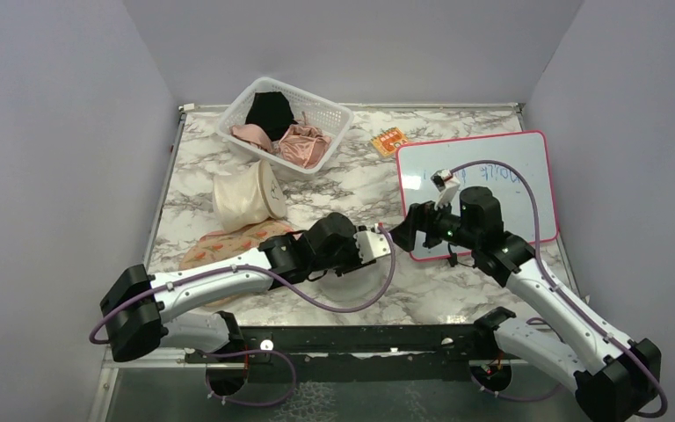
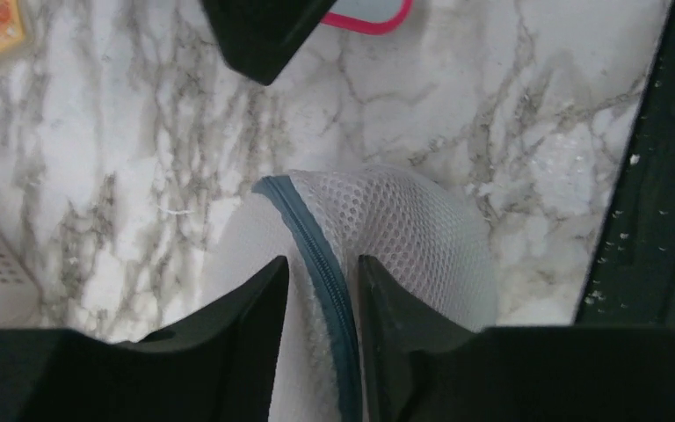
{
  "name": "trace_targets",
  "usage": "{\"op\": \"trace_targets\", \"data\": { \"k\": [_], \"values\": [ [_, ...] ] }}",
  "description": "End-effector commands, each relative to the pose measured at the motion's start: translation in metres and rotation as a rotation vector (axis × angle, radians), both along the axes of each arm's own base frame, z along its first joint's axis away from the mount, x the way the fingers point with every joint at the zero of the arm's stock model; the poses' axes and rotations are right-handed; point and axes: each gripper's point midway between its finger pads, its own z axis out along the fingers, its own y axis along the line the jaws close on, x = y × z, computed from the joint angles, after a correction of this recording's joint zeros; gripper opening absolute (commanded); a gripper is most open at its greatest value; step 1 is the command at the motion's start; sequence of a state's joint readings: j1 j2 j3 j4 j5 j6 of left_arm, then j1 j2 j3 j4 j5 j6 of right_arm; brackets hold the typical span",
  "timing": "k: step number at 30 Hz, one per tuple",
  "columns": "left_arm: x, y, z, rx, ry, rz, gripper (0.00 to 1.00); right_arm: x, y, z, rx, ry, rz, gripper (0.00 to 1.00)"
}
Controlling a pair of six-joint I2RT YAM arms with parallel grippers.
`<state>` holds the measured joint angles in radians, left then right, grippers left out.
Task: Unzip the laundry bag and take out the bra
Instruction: Adjust the laundry bag at the center of the board.
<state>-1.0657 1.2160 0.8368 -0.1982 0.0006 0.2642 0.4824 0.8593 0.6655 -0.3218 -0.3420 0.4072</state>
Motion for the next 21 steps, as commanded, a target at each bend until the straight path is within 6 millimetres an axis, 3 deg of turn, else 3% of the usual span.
{"op": "trace_targets", "data": {
  "k": [1, 5, 6, 9, 11, 13, 16, 21],
  "values": [
    [-0.018, -0.012, 0.001, 0.050, 0.011, -0.134, 0.42, 0.000, 0.011, 0.008, 0.037, 0.030, 0.045, 1.00],
    [-0.018, -0.010, 0.012, 0.011, -0.024, -0.103, 0.86, 0.000, 0.010, 0.000, 0.024, 0.049, 0.038, 1.00],
    [-0.016, -0.010, 0.019, -0.017, -0.028, -0.077, 0.91, 0.000, 0.007, -0.001, 0.015, 0.050, 0.024, 1.00],
    [-0.014, -0.013, 0.040, -0.123, 0.020, 0.017, 0.96, 0.004, -0.007, 0.004, -0.027, 0.038, -0.050, 1.00],
    [-0.018, -0.021, 0.049, -0.214, 0.113, 0.081, 0.97, 0.011, -0.028, 0.008, -0.064, 0.030, -0.191, 1.00],
    [-0.029, -0.032, 0.047, -0.278, 0.239, 0.103, 0.99, 0.014, -0.048, 0.015, -0.077, -0.010, -0.301, 1.00],
    [-0.040, -0.047, 0.034, -0.250, 0.414, 0.140, 0.99, 0.013, -0.059, 0.025, -0.062, -0.069, -0.350, 1.00],
    [-0.029, -0.054, 0.030, -0.189, 0.504, 0.305, 0.99, 0.009, -0.062, 0.036, -0.062, -0.101, -0.345, 1.00]
  ]
}}
